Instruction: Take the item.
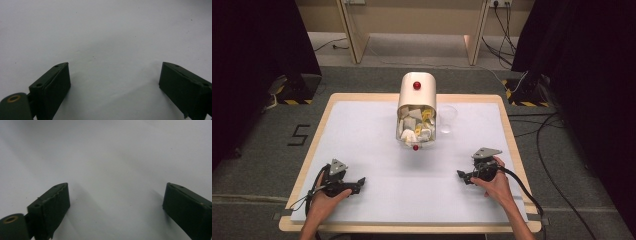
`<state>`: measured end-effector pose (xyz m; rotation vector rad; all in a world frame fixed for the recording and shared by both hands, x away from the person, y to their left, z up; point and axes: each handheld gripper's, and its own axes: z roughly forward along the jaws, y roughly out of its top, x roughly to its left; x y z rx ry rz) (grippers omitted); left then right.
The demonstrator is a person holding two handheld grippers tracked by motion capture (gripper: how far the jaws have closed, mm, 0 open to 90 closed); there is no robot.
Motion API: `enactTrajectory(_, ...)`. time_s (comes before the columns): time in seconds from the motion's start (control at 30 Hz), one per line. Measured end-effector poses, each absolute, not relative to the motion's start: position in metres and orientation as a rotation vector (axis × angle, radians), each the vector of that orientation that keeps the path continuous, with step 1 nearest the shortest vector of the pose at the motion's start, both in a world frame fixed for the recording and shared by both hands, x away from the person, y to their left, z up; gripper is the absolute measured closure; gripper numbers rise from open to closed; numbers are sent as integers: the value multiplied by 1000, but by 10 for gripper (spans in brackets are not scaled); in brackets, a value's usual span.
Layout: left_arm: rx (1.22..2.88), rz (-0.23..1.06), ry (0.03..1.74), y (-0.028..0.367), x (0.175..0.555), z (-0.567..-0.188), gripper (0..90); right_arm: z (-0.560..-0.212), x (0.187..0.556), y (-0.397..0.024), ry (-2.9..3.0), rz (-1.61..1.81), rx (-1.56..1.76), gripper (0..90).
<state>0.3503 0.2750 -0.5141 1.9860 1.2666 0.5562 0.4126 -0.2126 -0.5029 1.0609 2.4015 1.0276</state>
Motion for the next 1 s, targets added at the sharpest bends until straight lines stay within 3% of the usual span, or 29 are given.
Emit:
enactTrajectory(0.6, 1986, 556, 1266, 275, 350, -514, 92, -487, 408, -217, 2286, 1208, 1037, 278)
enactTrajectory(1.0, 1986, 556, 1266, 275, 350, -514, 92, -457, 396, -209, 2226, 1313, 923, 396)
